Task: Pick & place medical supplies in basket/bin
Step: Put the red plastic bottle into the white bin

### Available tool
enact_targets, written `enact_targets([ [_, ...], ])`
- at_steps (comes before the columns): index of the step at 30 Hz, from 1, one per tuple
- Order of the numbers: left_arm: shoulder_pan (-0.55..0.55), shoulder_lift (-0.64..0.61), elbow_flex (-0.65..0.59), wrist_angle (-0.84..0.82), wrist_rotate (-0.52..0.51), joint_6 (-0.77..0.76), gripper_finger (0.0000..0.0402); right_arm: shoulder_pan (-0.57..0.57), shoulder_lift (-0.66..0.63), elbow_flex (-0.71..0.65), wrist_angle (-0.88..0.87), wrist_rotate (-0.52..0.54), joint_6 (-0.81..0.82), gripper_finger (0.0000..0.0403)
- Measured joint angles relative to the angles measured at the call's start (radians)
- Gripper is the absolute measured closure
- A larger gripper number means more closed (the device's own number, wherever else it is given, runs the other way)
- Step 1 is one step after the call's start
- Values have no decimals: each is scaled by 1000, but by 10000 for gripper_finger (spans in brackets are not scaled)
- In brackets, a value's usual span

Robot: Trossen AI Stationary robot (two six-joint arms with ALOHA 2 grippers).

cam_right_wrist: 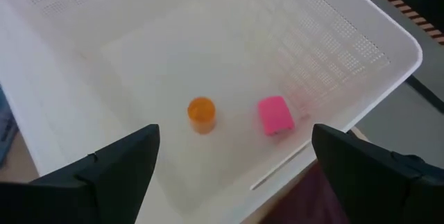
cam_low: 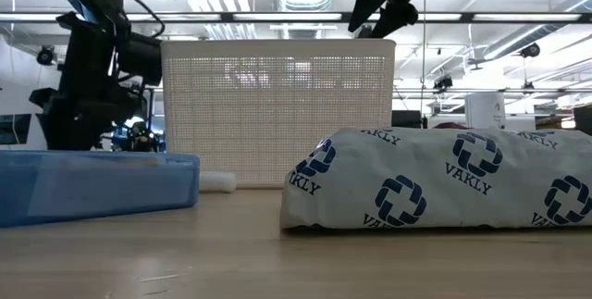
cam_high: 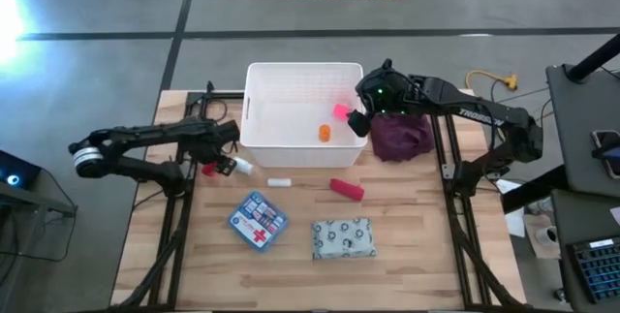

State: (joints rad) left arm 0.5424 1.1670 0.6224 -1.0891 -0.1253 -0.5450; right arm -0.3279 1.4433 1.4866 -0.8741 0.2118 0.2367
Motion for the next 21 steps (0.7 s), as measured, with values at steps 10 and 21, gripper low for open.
enact_targets([
  [10, 70, 204, -75, 111, 30, -100, 142, 0, -1, -21, 3, -2, 15, 35],
  [21, 79, 171, -4, 196, 47, -68, 281, 0, -1, -23, -3, -2, 3, 35],
])
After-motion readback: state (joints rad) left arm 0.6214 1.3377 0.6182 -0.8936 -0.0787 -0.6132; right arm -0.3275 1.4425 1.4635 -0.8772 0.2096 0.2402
